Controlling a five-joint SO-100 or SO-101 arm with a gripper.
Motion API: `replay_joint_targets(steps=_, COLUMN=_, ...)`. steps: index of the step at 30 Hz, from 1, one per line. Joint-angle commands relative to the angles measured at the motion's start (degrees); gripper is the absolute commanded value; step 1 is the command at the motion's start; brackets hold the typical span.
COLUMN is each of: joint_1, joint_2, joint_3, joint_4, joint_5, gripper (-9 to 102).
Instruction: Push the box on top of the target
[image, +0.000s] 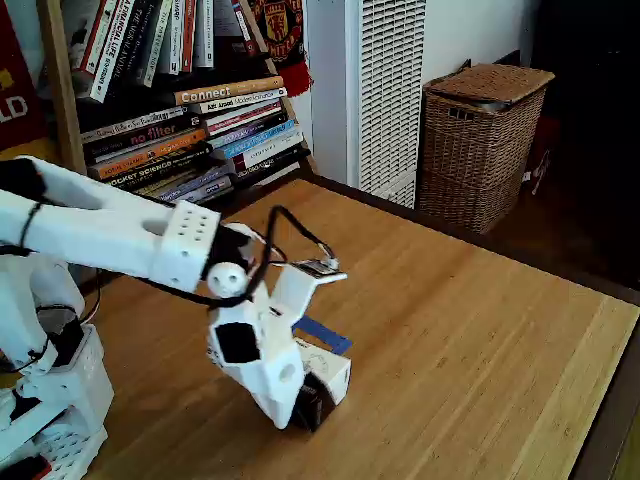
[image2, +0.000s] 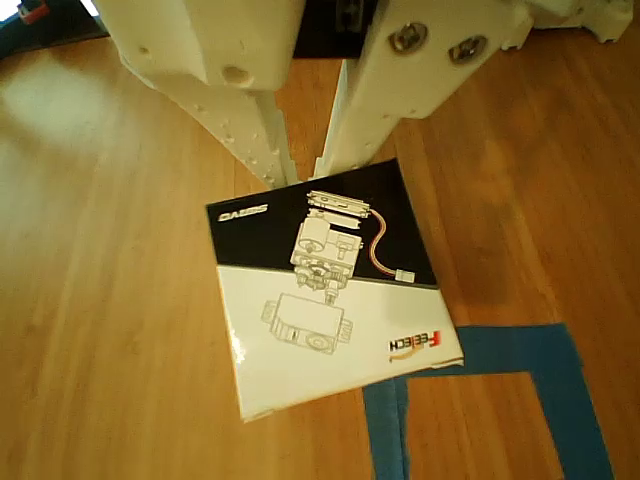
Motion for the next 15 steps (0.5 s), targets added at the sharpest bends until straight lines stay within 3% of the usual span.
replay_joint_targets(steps=1, joint_1=-0.88, joint_2=0.53, joint_3=-1.41, joint_4=-0.26, joint_5=1.05, gripper=0)
replay_joint_targets(steps=15, joint_1=5.1, joint_2=3.52, joint_3=5.27, joint_4=-3.69, joint_5=-6.68, gripper=0)
